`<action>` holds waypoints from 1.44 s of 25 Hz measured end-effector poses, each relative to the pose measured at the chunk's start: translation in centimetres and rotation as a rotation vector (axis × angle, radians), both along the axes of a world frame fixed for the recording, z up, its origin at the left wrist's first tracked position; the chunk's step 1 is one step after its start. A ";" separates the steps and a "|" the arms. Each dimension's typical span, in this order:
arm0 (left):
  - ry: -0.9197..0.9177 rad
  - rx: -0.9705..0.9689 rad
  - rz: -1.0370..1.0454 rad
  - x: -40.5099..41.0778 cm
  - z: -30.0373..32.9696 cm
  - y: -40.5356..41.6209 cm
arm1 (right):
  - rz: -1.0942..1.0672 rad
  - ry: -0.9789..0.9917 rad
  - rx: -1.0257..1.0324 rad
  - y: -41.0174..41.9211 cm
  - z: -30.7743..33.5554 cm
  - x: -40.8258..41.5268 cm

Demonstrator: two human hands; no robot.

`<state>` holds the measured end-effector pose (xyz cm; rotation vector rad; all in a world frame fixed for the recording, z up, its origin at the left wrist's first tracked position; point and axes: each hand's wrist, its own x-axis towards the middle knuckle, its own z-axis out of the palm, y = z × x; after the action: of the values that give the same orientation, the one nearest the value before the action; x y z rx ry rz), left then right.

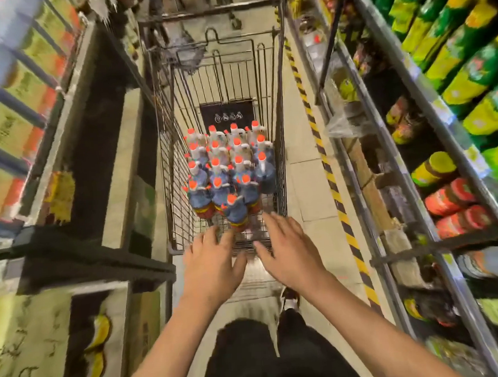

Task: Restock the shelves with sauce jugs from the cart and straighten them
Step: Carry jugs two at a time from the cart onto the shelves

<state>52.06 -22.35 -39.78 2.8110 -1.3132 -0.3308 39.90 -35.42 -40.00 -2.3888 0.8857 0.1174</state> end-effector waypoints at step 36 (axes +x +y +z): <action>1.042 -0.550 0.669 15.6 -29.5 -10.5 | -0.753 -0.306 0.764 -12.3 -33.0 19.7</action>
<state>67.70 -32.85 -69.33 1.9044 -0.1738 -0.9945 59.57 -47.69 -72.98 -1.2390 1.2427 -0.1749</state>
